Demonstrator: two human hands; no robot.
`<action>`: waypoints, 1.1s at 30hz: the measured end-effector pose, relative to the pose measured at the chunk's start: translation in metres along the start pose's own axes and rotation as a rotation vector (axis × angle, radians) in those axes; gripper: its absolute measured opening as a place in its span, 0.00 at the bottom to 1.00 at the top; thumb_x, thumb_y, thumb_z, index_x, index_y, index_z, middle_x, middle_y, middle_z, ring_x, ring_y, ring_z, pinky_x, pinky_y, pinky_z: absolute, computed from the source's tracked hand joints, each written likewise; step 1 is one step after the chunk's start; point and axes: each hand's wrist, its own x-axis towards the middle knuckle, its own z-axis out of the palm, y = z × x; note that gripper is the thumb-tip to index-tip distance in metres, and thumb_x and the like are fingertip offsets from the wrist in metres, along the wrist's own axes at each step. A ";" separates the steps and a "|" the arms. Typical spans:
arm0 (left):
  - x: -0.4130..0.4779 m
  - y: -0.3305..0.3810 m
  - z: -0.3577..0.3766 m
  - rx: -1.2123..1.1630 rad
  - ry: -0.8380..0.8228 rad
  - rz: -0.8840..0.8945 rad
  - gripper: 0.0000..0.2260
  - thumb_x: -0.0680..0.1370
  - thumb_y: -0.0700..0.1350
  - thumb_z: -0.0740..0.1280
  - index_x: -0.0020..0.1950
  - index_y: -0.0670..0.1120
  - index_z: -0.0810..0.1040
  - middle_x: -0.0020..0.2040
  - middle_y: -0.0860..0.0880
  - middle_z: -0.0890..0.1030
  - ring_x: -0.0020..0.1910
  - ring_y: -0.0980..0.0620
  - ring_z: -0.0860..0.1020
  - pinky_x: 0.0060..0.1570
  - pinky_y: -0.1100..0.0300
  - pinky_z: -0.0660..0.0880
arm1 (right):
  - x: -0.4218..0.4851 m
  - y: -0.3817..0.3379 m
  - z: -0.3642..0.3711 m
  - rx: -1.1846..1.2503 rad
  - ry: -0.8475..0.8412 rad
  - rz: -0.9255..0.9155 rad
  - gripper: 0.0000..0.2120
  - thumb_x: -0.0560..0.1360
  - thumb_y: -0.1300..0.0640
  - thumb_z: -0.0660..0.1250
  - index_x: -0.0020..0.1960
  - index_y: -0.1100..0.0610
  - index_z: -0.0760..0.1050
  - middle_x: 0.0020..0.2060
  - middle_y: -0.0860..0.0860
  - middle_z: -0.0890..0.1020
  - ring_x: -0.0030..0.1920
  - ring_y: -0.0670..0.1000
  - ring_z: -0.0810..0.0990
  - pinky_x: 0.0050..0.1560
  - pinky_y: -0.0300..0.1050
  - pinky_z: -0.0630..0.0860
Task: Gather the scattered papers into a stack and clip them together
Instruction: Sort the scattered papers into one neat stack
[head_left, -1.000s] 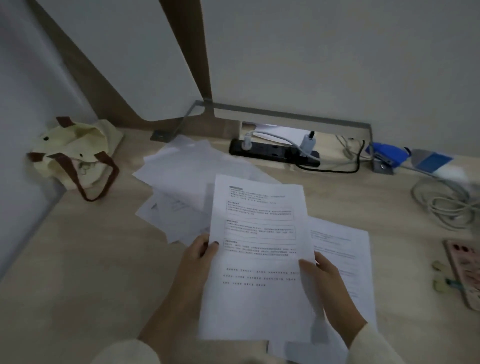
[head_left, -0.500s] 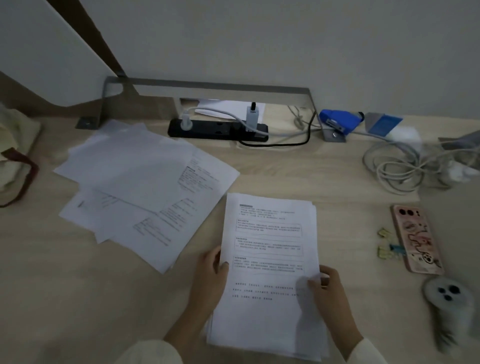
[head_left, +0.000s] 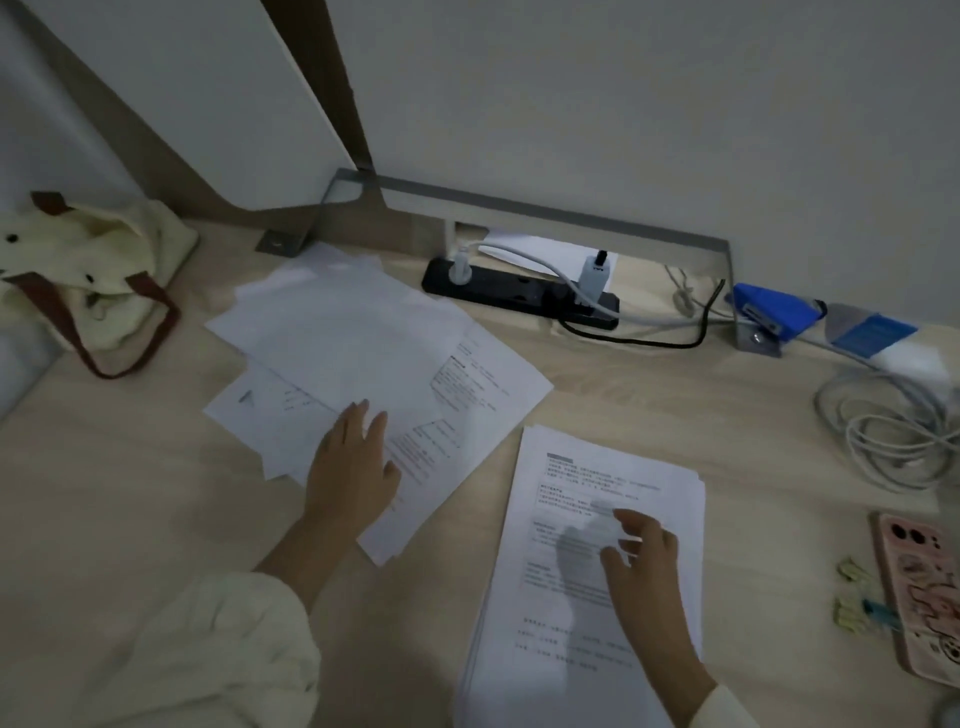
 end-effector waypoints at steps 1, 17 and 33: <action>0.009 -0.007 -0.001 0.093 -0.039 0.023 0.30 0.78 0.50 0.58 0.76 0.42 0.50 0.78 0.42 0.49 0.76 0.45 0.49 0.73 0.53 0.52 | 0.001 -0.006 0.009 0.008 -0.023 0.003 0.17 0.76 0.66 0.60 0.64 0.60 0.66 0.55 0.51 0.64 0.54 0.52 0.70 0.55 0.42 0.66; 0.051 -0.021 0.008 0.618 -0.189 0.310 0.27 0.71 0.44 0.68 0.67 0.37 0.69 0.55 0.31 0.80 0.49 0.46 0.83 0.45 0.60 0.78 | 0.007 -0.060 0.092 0.100 -0.186 0.017 0.09 0.75 0.65 0.63 0.54 0.58 0.73 0.46 0.53 0.80 0.45 0.49 0.79 0.37 0.29 0.71; -0.048 -0.111 -0.007 -0.445 0.067 0.404 0.16 0.77 0.61 0.54 0.54 0.58 0.78 0.59 0.60 0.77 0.63 0.64 0.69 0.64 0.64 0.62 | 0.023 -0.104 0.157 0.712 -0.237 0.400 0.20 0.74 0.67 0.62 0.65 0.56 0.68 0.48 0.55 0.76 0.43 0.55 0.76 0.40 0.45 0.74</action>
